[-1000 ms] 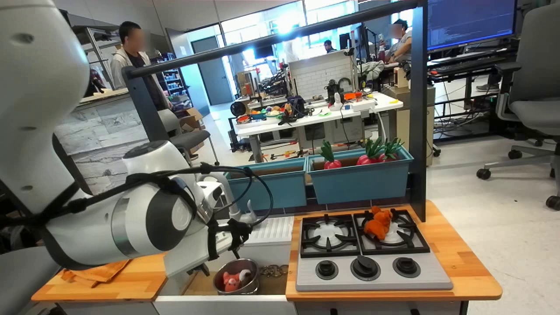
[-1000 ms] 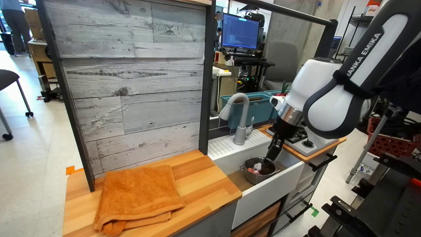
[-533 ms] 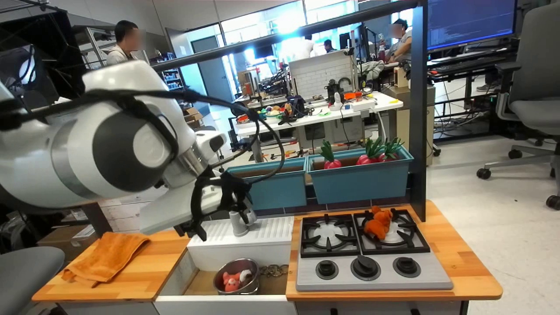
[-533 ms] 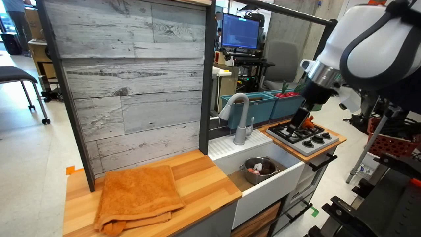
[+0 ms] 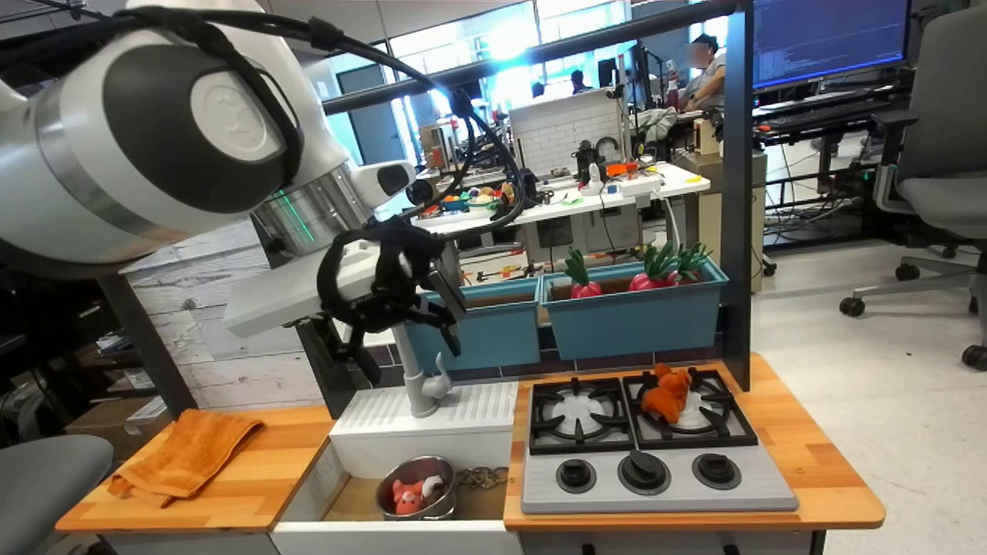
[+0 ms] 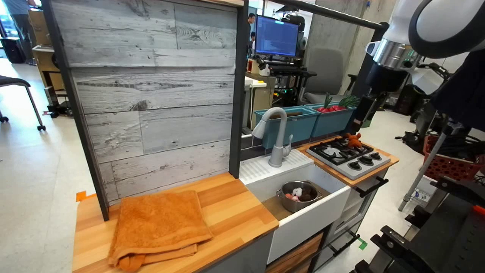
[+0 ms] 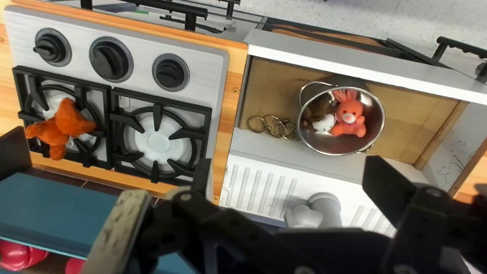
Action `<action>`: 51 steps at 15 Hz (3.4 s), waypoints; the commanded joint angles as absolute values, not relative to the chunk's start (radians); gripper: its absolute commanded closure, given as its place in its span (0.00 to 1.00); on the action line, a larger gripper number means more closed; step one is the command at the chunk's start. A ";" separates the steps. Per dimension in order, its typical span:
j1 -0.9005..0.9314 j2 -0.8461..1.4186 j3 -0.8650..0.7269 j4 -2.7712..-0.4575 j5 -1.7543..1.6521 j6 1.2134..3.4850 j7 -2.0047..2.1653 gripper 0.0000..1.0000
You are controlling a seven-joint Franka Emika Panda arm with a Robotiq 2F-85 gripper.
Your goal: Put the toys inside the pot in the sink and then wipe the counter with the towel
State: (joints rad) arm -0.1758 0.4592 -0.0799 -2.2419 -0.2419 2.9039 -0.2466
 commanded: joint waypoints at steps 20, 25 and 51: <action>-0.441 1.117 0.003 -1.343 0.066 2.722 -0.214 0.00; -0.421 1.165 -0.028 -1.269 0.069 2.717 -0.171 0.00; -0.414 1.526 -0.189 -0.705 0.063 2.492 0.138 0.80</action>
State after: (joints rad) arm -0.3907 1.4794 -0.2129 -0.8031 0.0624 2.5354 0.1425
